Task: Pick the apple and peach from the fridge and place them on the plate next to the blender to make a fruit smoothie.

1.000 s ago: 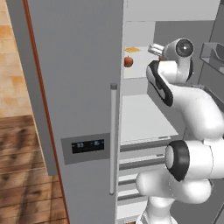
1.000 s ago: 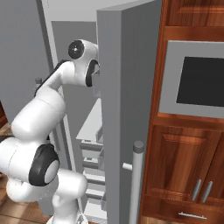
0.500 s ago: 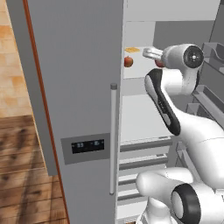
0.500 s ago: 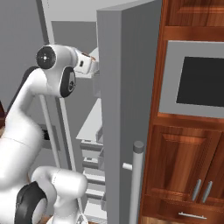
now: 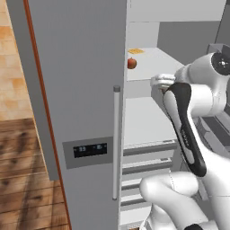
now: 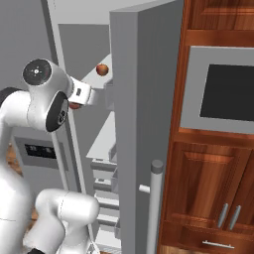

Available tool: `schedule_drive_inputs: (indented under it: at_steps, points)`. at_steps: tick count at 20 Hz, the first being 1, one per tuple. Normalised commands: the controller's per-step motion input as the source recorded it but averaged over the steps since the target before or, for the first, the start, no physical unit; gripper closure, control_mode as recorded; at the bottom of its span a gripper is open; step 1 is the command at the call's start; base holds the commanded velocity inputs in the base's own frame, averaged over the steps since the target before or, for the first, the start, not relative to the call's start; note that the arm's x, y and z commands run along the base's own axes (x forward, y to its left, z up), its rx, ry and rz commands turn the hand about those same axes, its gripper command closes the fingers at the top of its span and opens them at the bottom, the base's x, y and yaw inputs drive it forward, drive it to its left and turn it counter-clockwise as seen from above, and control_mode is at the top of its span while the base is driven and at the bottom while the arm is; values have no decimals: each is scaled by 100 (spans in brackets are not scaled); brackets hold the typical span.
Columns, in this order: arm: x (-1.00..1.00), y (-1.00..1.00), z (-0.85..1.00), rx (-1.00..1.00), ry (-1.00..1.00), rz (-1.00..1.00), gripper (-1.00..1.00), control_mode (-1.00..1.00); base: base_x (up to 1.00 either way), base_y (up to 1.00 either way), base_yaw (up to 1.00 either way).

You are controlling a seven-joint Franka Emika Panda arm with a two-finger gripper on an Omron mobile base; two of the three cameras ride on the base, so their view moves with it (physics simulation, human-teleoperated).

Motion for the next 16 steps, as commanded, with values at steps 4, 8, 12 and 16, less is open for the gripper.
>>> schedule_drive_inputs:
  at_steps: [4,8,12,16]
  points:
    - [-94,26,-94,-20,45,1,100,-100,0,0,0]
    - [-16,1,-11,-3,1,0,100,-100,0,0,0]
    - [-2,0,0,0,0,0,100,-100,0,0,0]
    - [-31,0,-1,0,1,0,100,100,-42,0,0]
